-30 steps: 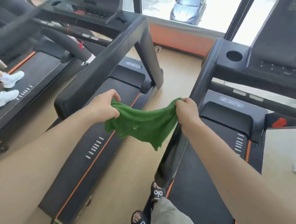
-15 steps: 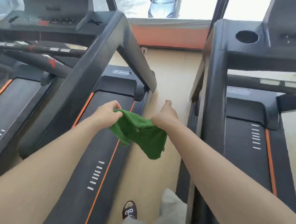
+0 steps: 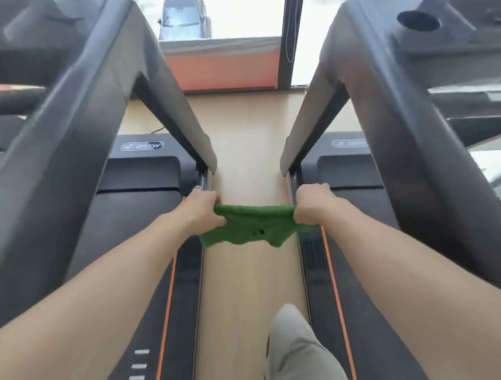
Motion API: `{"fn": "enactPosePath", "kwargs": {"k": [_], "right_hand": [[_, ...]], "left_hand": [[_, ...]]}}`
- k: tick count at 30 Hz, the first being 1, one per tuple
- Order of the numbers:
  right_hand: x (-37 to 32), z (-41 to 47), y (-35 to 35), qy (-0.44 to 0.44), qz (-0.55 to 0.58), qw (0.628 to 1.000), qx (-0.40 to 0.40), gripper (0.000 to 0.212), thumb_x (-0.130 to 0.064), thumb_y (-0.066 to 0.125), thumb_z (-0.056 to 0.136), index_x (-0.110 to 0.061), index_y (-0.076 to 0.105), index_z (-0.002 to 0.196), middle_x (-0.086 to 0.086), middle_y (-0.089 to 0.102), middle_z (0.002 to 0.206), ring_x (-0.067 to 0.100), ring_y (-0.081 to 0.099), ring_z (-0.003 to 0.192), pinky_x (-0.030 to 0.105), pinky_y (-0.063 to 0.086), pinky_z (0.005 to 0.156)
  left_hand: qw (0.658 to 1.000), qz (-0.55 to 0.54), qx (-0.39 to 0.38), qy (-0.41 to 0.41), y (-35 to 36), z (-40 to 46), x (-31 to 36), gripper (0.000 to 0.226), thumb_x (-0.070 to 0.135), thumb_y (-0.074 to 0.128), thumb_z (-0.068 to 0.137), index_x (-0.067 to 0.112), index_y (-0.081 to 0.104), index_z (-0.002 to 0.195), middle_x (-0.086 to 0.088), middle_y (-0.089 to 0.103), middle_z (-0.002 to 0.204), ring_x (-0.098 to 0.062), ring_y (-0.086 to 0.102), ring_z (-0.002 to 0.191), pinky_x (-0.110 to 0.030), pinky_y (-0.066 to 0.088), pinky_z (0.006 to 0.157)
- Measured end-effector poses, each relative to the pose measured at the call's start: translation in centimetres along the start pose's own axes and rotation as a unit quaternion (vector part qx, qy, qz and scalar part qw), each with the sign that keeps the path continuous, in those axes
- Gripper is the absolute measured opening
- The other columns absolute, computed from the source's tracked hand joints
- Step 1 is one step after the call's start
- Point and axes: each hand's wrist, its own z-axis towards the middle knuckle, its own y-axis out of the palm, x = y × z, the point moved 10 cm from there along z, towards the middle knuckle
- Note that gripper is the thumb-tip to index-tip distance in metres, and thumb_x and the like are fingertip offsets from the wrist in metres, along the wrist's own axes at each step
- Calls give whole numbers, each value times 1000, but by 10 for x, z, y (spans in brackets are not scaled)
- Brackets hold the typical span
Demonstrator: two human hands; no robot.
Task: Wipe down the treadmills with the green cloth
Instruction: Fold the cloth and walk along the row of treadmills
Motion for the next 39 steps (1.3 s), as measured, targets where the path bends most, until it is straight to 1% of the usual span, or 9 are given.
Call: {"fn": "enactPosePath", "kwargs": {"k": [4, 9, 13, 17, 23, 27, 29, 33, 39], "right_hand": [[-3, 64, -19, -1, 71, 997, -30, 25, -16, 60, 81, -11, 43, 64, 5, 48, 68, 27, 52, 69, 27, 34, 49], [-5, 165, -54, -15, 232, 971, -49, 36, -31, 62, 84, -16, 42, 59, 1, 41, 62, 21, 41, 60, 30, 29, 57], [-33, 240, -97, -26, 290, 955, -50, 37, -38, 55, 92, -6, 67, 77, 2, 62, 74, 19, 58, 66, 27, 43, 58], [-66, 321, -166, -13, 296, 955, -1, 40, -35, 44, 96, -13, 46, 63, 2, 52, 65, 21, 51, 60, 28, 37, 53], [-113, 465, -238, 13, 376, 926, -16, 42, -37, 40, 101, -3, 65, 99, 12, 65, 92, 31, 63, 85, 34, 51, 72], [-131, 546, -267, 88, 525, 842, -89, 38, -27, 37, 101, 1, 63, 101, 24, 74, 87, 40, 74, 82, 47, 63, 76], [-142, 585, -293, 83, 548, 826, -108, 32, -17, 37, 99, 2, 63, 103, 27, 74, 90, 39, 74, 89, 47, 61, 82], [-175, 672, -356, 36, 544, 831, -113, 31, -11, 44, 91, 4, 66, 107, 26, 71, 108, 36, 72, 95, 46, 60, 88], [-246, 821, -440, -48, 490, 862, -124, 39, -31, 42, 97, -6, 71, 88, 16, 75, 101, 31, 68, 96, 41, 53, 95]], "left_hand": [[997, 60, 1, 46, -27, 77, -2, 26, 37, 49, 101, 19, 62, 87, -6, 45, 105, -27, 57, 97, -42, 50, 88], [997, 77, -18, 18, -67, 188, -4, 51, 45, 44, 103, 7, 66, 78, -3, 58, 80, -22, 58, 79, -34, 40, 63], [999, -31, -14, -33, -120, 259, -3, 51, 45, 42, 104, 11, 58, 69, -3, 60, 72, -19, 55, 66, -30, 37, 56], [979, -183, -5, -85, -175, 338, 0, 42, 38, 45, 103, 13, 51, 70, -3, 54, 75, -20, 51, 69, -32, 42, 63], [948, -306, -3, -90, -239, 480, 11, 40, 38, 52, 100, 5, 67, 84, -10, 69, 84, -22, 65, 75, -31, 56, 69], [966, -258, -27, -14, -287, 566, 31, 46, 48, 51, 98, 9, 73, 91, -5, 72, 86, -21, 69, 83, -36, 57, 76], [971, -238, -36, 13, -316, 601, 34, 38, 52, 56, 96, 17, 71, 87, 1, 70, 83, -15, 66, 78, -31, 51, 66], [969, -239, 11, 58, -384, 676, 32, 23, 41, 76, 82, 29, 62, 96, 8, 69, 90, -9, 65, 85, -27, 52, 69], [976, -209, 57, 38, -477, 819, -17, 21, 29, 65, 86, 29, 63, 107, 5, 69, 98, -16, 65, 95, -44, 56, 87]]}}
